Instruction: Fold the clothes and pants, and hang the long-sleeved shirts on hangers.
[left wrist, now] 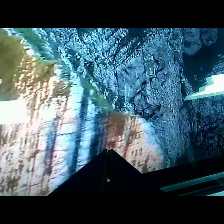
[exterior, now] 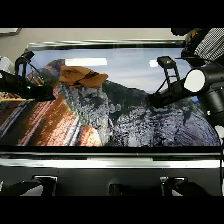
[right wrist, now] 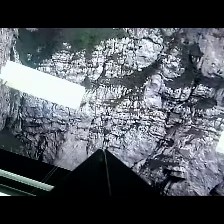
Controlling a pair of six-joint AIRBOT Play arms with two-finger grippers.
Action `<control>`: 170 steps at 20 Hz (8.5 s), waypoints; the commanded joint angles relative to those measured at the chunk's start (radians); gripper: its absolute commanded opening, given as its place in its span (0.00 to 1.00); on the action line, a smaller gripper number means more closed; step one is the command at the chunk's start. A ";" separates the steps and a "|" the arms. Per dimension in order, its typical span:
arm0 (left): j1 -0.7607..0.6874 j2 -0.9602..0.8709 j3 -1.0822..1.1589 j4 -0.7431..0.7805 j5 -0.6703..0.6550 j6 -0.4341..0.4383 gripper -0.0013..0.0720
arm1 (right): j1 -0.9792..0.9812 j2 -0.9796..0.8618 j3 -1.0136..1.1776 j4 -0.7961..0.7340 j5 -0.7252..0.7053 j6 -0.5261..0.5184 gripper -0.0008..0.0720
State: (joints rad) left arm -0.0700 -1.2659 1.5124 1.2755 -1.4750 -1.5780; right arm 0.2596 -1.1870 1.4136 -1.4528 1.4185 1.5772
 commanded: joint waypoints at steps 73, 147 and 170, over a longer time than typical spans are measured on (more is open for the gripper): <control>-0.032 -0.713 0.562 -0.217 0.200 -0.082 0.03 | 0.001 0.001 0.001 0.000 0.056 0.043 0.37; -0.055 -0.408 -0.423 -0.647 0.706 0.224 0.65 | -0.187 -0.446 -0.101 0.615 -0.056 -0.314 0.06; 0.049 -0.263 -0.190 -0.473 0.526 0.190 0.03 | -0.188 -0.117 0.059 0.375 -0.178 -0.274 0.06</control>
State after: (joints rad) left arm -0.0727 -1.6180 1.2411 0.7017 -0.8825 -1.3434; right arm 0.0715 -1.3922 1.3872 -0.9344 1.3045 1.2610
